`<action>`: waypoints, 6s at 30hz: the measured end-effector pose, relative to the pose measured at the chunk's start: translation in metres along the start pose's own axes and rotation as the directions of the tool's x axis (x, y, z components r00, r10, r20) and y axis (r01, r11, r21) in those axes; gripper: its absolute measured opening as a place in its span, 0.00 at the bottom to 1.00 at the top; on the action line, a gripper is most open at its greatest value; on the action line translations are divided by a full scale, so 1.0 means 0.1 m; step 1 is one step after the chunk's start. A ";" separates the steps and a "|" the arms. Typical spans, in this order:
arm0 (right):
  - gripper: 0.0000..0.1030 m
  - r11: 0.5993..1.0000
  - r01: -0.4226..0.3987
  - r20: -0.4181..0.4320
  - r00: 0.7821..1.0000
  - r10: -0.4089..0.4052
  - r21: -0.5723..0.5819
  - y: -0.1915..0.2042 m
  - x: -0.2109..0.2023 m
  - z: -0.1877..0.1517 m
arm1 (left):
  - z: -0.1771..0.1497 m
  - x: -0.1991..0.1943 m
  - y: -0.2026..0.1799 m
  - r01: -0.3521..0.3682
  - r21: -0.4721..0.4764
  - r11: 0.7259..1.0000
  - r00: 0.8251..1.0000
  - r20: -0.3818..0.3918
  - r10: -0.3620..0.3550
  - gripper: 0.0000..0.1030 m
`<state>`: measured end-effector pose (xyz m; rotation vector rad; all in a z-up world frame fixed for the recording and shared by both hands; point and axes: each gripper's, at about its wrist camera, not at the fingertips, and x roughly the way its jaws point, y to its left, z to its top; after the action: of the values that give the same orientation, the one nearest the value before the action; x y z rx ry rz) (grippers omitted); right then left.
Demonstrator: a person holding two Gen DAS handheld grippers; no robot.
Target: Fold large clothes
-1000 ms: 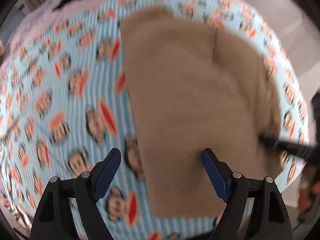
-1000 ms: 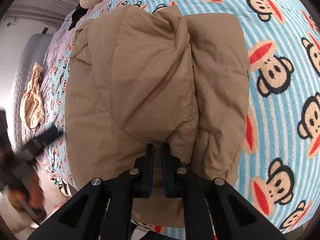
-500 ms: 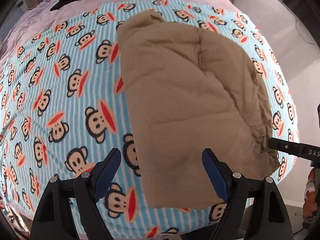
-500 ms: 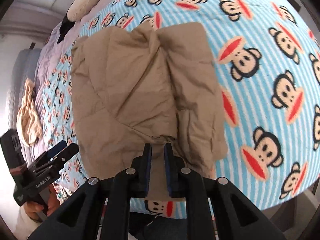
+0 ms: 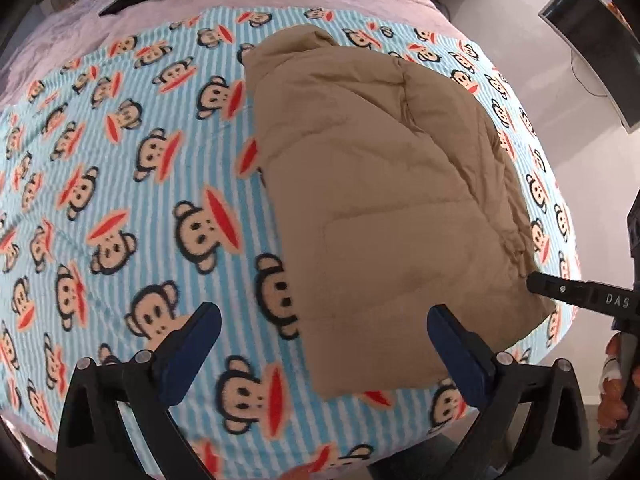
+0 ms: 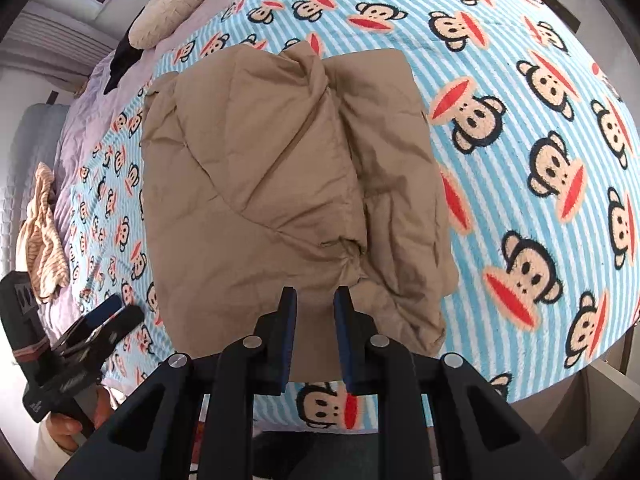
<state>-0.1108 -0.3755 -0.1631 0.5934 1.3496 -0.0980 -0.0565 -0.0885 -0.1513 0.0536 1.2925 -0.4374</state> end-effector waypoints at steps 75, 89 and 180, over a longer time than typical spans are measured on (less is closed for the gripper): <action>0.47 0.840 -0.531 -0.204 0.815 0.542 0.109 -0.78 1.04 1.22 | 0.94 1.18 0.29 0.500 -0.340 0.796 0.838 -0.042 -0.544 0.79; 0.47 0.792 -0.611 -0.108 0.789 0.605 -0.025 0.92 0.92 1.03 | 1.15 0.40 1.60 0.502 -0.283 0.817 0.862 0.091 -0.498 0.79; 0.06 0.990 -0.101 -0.059 0.994 0.096 -0.098 2.59 0.81 -0.44 | 0.13 -0.50 2.62 -0.120 -0.134 0.984 0.992 0.029 0.125 1.00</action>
<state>-0.0271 -0.1141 -0.1541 0.5794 1.3668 0.0667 0.0347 0.1621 -0.1543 0.0131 1.2707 -0.2457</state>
